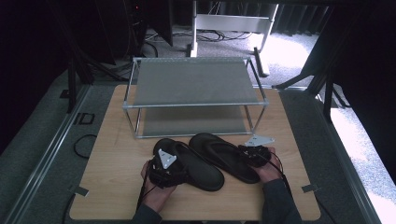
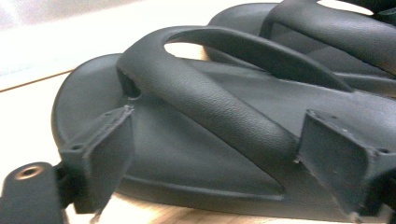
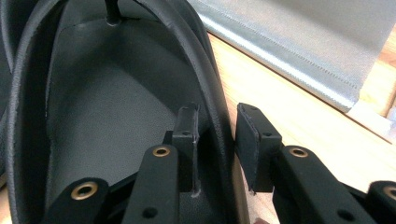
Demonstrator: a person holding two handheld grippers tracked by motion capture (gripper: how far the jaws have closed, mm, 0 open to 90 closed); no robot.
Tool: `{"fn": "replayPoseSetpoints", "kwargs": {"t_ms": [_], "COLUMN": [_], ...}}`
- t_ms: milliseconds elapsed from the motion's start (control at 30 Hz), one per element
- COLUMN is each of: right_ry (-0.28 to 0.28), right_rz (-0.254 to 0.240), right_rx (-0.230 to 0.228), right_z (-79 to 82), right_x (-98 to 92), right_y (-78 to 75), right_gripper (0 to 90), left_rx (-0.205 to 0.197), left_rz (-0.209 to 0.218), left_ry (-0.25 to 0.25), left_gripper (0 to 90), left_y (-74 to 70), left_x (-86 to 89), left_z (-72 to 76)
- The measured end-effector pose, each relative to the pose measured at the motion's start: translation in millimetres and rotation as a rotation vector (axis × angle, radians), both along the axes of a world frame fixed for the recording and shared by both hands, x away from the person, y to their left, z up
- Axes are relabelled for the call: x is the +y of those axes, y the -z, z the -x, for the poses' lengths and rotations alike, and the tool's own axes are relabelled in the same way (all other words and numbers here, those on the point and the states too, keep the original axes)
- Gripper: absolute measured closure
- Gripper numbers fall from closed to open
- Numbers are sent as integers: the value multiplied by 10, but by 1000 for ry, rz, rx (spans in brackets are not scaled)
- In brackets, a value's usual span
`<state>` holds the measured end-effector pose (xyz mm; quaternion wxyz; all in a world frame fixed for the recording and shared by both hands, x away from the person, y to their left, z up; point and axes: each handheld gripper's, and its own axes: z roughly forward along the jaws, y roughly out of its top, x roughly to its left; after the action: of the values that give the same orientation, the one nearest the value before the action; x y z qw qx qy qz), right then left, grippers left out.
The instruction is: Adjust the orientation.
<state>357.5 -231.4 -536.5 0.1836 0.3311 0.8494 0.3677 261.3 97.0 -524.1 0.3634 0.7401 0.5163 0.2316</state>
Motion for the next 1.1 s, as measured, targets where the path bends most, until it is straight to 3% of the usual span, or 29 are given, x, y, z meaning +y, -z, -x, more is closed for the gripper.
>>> {"fn": "replayPoseSetpoints", "kwargs": {"t_ms": [133,200,333,467,567,633,733,867,900,967,1100], "right_ry": [2,5,19,66,142,155,142,127,133,121,95], "right_rz": [-3,-4,0,-23,-26,-37,-91,-33,-22,-23,1], "right_rx": [-1,-2,-8,-9,-14,-16,10,-7,-10,-5,-8], "right_z": [-2,-3,-4,-27,-91,-103,-112,-75,-68,-57,8], "right_x": [0,2,2,-74,-174,-199,-234,-180,-190,-225,-270], "right_y": [4,5,4,-13,-20,-27,-30,-5,-14,-19,-36], "right_gripper": [684,672,596,525,529,530,583,620,714,736,761], "left_rx": [-14,-20,18,36,47,50,57,58,57,52,53], "left_rz": [30,22,11,6,-3,-1,-10,-18,-16,-18,-20], "left_ry": [29,40,32,16,6,0,-8,-27,-27,-15,-26], "left_gripper": [101,95,69,35,33,33,34,37,73,141,195], "left_y": [-28,-32,55,140,172,179,200,225,227,215,202], "left_x": [-33,-92,-200,-252,-273,-277,-311,-355,-363,-378,-342], "left_z": [45,57,-7,-33,-57,-70,-86,-94,-90,-65,-16]}}
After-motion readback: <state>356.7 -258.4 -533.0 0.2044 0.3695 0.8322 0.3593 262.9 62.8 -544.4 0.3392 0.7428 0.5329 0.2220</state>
